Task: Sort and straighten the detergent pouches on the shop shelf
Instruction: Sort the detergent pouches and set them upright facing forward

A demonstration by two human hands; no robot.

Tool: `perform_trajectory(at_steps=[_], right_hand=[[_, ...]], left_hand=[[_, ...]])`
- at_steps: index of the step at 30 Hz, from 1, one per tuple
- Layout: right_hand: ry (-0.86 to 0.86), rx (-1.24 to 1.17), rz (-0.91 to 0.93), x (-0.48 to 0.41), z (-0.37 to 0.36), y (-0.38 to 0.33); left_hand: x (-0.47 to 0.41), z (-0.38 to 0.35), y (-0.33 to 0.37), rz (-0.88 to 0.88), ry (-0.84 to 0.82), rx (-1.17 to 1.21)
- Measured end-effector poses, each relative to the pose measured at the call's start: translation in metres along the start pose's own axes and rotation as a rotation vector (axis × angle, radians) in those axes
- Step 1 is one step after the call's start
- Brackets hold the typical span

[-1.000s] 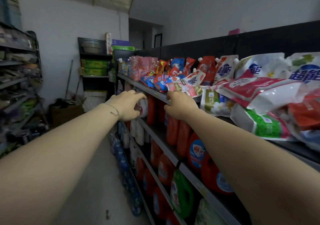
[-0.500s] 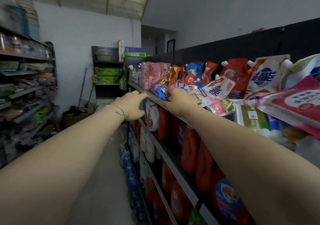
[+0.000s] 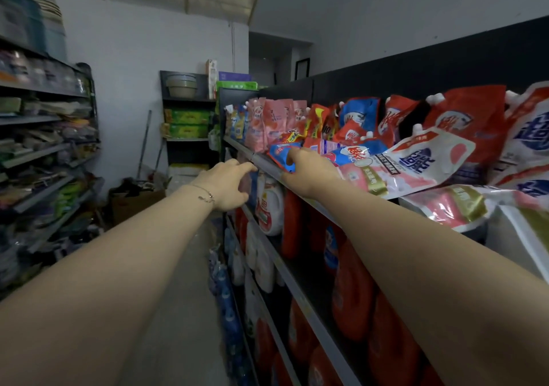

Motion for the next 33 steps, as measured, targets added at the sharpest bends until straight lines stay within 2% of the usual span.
perform_trajectory(at_steps=[5, 19, 33], right_hand=[[0.004, 0.019, -0.031, -0.053, -0.032, -0.006], [0.09, 0.089, -0.063, -0.221, -0.099, -0.049], [0.08, 0.198, -0.137, -0.329, -0.156, -0.014]], left_hand=[[-0.048, -0.018, -0.044, -0.036, 0.009, 0.052], [-0.166, -0.049, -0.205, -0.071, -0.008, 0.007], [-0.302, -0.116, -0.23, -0.253, -0.043, 0.06]])
Point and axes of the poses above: each hand's wrist, its own x-axis away from the middle knuckle, its own z-axis out of the back of the hand, y = z × x, the point moved 4 cm from there along -x, towards the middle knuckle, and after that the axes turned 6 degrees about -z, right-handed, at the moved point
